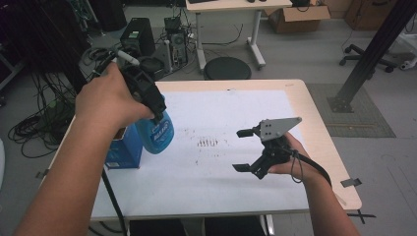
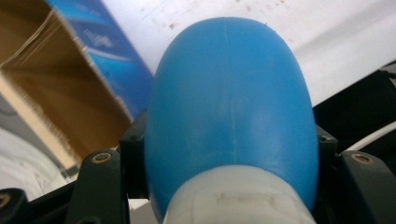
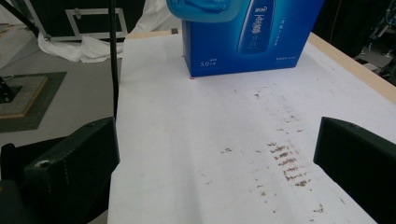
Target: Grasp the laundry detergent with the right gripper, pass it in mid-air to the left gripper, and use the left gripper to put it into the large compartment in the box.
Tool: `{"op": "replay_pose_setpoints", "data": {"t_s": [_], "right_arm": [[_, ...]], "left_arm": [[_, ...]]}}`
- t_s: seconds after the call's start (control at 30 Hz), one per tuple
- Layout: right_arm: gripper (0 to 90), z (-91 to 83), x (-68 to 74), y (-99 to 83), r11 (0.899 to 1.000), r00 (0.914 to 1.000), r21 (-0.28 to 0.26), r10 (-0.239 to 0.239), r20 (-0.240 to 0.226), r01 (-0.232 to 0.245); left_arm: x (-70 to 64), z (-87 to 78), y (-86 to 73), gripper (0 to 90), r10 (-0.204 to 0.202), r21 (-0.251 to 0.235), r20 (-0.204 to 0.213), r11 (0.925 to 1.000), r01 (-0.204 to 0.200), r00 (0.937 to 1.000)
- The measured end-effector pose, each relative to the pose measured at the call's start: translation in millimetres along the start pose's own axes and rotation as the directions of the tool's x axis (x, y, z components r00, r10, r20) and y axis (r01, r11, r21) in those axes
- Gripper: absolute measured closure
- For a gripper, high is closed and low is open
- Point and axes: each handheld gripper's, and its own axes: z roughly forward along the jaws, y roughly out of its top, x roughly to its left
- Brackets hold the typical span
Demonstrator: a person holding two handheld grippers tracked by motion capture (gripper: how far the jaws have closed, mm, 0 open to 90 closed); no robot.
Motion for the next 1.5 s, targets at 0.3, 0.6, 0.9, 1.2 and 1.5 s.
{"op": "replay_pose_setpoints", "data": {"t_s": [0.3,0.6,0.9,1.2,1.5], "right_arm": [[0.3,-2.8,-6.2,-2.7,1.0,0.9998,0.022,0.01,0.015,-0.011],[0.4,-3.1,-19.4,-5.3,0.997,0.9994,0.077,0.012,0.031,-0.015],[0.8,-5.3,-29.6,-4.2,0.991,0.9988,0.128,0.019,0.044,-0.024],[1.0,-8.3,-37.4,-4.6,0.986,0.9981,0.166,0.026,0.055,-0.035],[1.3,-3.5,-46.3,-5.6,0.978,0.9974,0.204,0.034,0.064,-0.046]], "left_arm": [[33.2,-17.9,-1.0,38.3,-0.162,-0.014,-0.001,0.9868,0.161,0.9869],[68.9,-40.1,-4.2,38.3,-0.273,-0.008,-0.005,0.9619,0.273,0.9619],[106.5,-50.1,-9.1,38.3,-0.37,-0.003,-0.007,0.9289,0.37,0.9289],[137.8,-47.7,-10.5,38.3,-0.425,0.013,-0.01,0.905,0.425,0.9051],[151.2,-29.8,-5.6,38.3,-0.441,0.044,-0.011,0.8965,0.441,0.8975]]}}
